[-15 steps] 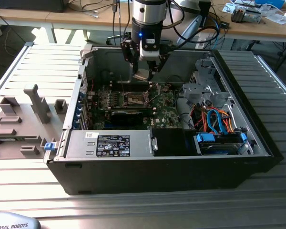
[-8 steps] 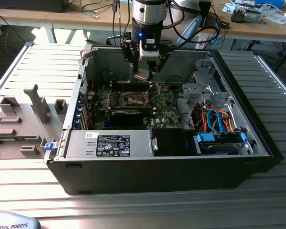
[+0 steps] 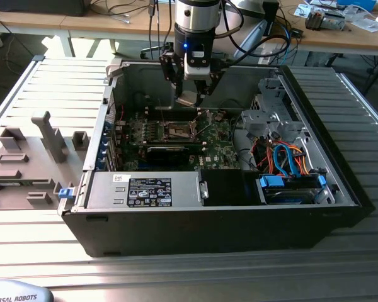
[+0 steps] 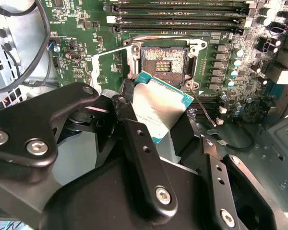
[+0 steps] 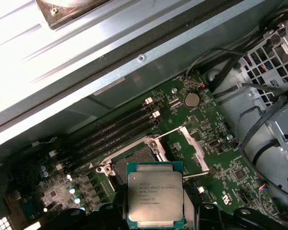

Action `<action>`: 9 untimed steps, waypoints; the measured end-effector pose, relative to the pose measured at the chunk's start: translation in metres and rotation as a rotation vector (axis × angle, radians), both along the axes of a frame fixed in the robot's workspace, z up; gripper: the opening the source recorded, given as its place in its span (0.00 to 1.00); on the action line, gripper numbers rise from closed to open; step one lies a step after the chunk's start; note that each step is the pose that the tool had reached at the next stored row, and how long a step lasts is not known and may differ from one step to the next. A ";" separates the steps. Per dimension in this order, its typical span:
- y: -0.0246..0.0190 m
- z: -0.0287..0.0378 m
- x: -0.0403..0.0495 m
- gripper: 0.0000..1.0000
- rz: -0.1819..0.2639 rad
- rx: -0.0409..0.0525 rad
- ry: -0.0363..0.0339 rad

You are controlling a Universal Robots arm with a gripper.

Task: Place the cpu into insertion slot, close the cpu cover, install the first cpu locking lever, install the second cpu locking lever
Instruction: 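Place the cpu into insertion slot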

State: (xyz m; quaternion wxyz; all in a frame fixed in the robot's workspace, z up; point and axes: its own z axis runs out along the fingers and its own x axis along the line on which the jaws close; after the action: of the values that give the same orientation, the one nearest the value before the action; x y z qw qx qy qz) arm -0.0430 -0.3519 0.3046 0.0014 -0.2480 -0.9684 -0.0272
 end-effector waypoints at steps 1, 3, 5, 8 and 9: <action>0.0000 0.0000 0.0000 0.54 -0.001 0.0000 0.0001; 0.0000 0.0000 0.0000 0.54 -0.002 0.0000 0.0001; 0.0000 0.0000 0.0000 0.54 -0.004 0.0000 0.0000; 0.0000 0.0000 0.0000 0.54 -0.007 0.0000 0.0000; 0.0000 0.0000 0.0000 0.54 -0.008 0.0000 0.0000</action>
State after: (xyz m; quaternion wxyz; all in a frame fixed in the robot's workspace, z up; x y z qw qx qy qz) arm -0.0430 -0.3519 0.3046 0.0013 -0.2517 -0.9674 -0.0272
